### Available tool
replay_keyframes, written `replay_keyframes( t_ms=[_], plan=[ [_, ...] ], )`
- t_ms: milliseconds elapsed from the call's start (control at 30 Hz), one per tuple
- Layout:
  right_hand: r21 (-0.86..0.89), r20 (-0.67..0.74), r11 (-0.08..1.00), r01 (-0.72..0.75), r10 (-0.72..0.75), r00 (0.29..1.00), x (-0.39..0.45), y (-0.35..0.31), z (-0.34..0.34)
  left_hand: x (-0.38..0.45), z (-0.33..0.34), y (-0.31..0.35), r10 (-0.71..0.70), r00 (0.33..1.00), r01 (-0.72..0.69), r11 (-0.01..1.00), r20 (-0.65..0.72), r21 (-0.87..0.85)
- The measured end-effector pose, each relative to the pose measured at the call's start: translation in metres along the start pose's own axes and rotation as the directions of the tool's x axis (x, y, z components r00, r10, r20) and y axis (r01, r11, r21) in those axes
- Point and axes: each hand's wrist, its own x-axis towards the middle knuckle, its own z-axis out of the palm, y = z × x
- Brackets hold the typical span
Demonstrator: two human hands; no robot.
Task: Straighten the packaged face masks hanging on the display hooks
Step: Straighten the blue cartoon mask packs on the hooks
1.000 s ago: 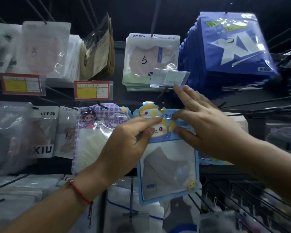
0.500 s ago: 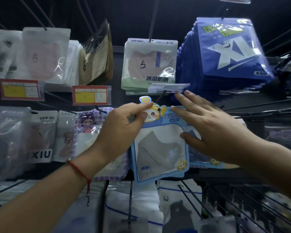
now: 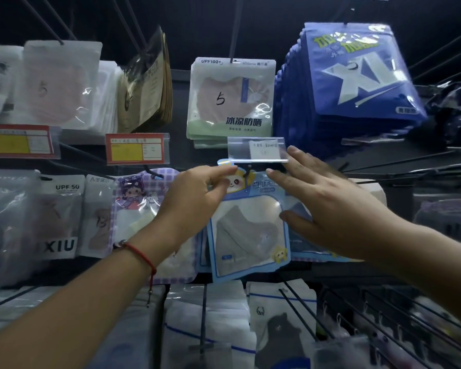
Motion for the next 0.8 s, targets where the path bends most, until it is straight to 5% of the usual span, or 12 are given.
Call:
replay_keyframes(
  t_ms=[233, 467, 800],
  plan=[
    [0.058, 0.160, 0.995, -0.078, 0.068, 0.985, -0.012, 0.006, 0.007, -0.001, 0.009, -0.016, 0.162, 0.987, -0.157, 0.913, 0.020, 0.377],
    [0.058, 0.294, 0.984, -0.170, 0.146, 0.945, -0.037, 0.019, 0.022, -0.029, 0.016, -0.002, 0.173, 0.985, -0.146, 0.753, 0.021, 0.642],
    [0.063, 0.483, 0.950, -0.306, 0.239, 0.843, -0.071, 0.053, 0.064, -0.068, 0.066, 0.042, 0.252, 0.930, -0.367, 0.669, 0.267, 0.646]
  ],
)
